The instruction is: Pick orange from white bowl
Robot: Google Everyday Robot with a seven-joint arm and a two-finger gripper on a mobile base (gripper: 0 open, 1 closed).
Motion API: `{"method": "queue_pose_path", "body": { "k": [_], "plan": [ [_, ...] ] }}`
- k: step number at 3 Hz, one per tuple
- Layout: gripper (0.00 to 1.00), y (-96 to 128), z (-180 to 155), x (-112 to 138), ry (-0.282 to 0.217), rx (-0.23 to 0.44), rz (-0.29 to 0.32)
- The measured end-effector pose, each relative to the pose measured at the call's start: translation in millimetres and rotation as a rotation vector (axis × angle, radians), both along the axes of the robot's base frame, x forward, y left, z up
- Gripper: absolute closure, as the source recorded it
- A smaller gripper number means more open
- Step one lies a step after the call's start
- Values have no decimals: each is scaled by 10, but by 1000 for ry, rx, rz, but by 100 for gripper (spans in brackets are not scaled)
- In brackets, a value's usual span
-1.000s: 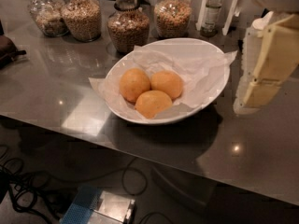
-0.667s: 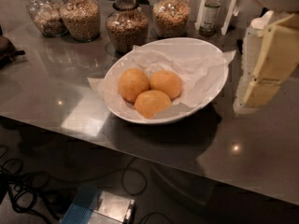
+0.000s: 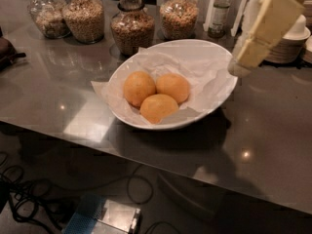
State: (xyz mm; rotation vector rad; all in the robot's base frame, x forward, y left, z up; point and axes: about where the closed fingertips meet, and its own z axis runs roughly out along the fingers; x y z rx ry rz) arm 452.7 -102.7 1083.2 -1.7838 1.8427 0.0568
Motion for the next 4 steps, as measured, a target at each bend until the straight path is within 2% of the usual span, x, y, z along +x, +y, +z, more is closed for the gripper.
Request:
{"method": "queue_pose_path", "body": {
  "k": [1,2,3,4],
  "plan": [
    [0,435,-211,725,63,83,116],
    [0,1039,-510,1132,124,113,243],
    [0,1403,-1019,1251,227,132,318],
    [0,1396,-1468,1009,342,122,333]
  ]
}}
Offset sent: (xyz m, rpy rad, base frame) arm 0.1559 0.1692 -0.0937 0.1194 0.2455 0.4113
